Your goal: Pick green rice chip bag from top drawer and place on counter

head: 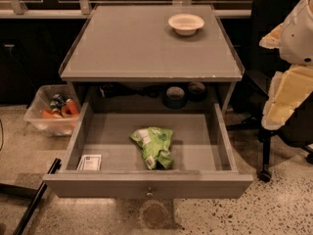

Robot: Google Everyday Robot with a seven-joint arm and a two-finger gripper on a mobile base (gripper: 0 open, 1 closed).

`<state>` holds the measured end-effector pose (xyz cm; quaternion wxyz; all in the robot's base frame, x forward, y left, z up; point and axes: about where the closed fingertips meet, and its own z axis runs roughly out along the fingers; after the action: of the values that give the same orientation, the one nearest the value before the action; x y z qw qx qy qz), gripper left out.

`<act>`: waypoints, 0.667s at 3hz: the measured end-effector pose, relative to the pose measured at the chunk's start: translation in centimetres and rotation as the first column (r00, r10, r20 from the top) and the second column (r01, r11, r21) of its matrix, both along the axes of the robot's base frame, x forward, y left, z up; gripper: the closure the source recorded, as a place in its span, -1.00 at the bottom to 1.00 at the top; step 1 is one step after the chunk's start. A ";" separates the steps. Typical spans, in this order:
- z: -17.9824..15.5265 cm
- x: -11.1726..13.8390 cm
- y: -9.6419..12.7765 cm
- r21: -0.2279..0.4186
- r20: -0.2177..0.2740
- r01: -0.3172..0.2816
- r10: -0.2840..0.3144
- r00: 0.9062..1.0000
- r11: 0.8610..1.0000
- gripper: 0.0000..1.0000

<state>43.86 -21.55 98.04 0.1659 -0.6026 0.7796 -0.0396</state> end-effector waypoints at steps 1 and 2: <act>0.0 0.0 0.0 0.000 0.000 0.000 0.000 1.000 1.000 -1.00; 0.1 0.1 -0.1 0.021 0.009 0.009 -0.009 1.000 1.000 -1.00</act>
Offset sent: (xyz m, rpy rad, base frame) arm 0.0012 -0.0046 -0.0023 0.0455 0.0005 -0.0187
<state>43.91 -21.69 98.17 0.1756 -0.5972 0.7818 -0.0351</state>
